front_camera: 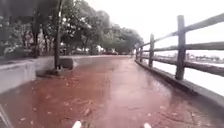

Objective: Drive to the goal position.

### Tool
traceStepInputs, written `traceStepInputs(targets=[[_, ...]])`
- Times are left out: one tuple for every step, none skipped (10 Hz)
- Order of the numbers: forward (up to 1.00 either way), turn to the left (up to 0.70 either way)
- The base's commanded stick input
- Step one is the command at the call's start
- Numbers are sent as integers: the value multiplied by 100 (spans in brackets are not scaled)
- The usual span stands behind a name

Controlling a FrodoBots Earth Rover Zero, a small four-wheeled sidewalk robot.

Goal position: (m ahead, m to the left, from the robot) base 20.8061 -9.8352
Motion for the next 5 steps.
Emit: traceStepInputs(targets=[[50, 0], [50, 0], [50, 0], [50, 0], [50, 0]])
